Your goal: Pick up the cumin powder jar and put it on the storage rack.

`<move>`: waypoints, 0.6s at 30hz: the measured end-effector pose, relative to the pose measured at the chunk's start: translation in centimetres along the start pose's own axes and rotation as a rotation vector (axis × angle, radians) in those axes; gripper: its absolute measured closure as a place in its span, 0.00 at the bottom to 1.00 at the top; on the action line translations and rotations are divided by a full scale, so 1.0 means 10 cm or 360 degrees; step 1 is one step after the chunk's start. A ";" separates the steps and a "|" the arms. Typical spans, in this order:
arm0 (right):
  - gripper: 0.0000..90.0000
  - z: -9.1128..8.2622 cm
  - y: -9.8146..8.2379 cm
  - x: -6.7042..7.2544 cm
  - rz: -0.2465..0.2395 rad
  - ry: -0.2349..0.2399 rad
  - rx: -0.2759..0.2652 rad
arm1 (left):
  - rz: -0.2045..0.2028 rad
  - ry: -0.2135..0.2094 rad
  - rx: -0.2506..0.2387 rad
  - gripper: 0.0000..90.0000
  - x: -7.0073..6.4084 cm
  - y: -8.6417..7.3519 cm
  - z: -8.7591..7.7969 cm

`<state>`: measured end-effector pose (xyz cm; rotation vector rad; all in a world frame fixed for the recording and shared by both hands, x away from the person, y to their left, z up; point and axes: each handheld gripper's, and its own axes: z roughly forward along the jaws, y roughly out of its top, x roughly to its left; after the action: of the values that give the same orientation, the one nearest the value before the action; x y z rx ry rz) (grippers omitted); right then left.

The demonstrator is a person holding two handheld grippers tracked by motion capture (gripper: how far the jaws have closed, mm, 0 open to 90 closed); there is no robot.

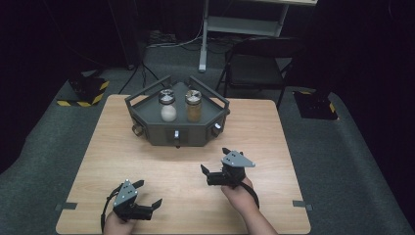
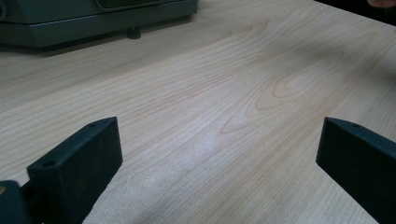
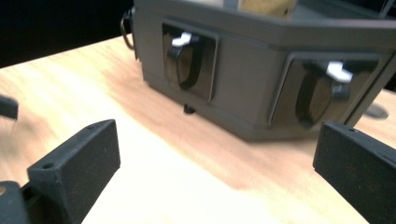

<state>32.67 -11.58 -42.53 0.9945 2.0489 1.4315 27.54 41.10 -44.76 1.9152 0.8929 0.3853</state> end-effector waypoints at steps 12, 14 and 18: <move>0.00 -0.09 -0.30 0.06 0.0019 0.0013 0.0153 | -0.0005 0.0001 0.0001 0.01 0.00 0.00 0.00; 0.01 -0.10 -0.33 0.08 0.0015 0.0006 0.0187 | -0.0010 0.0003 0.0002 0.01 0.00 0.00 0.00; 0.01 -0.15 -0.41 0.09 -0.0002 -0.0022 0.0214 | -0.0008 0.0005 0.0017 0.01 0.00 0.02 0.01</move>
<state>29.78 -12.61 -45.74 1.0530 2.1588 1.2965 27.69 40.97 -44.65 1.9225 0.9033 0.3810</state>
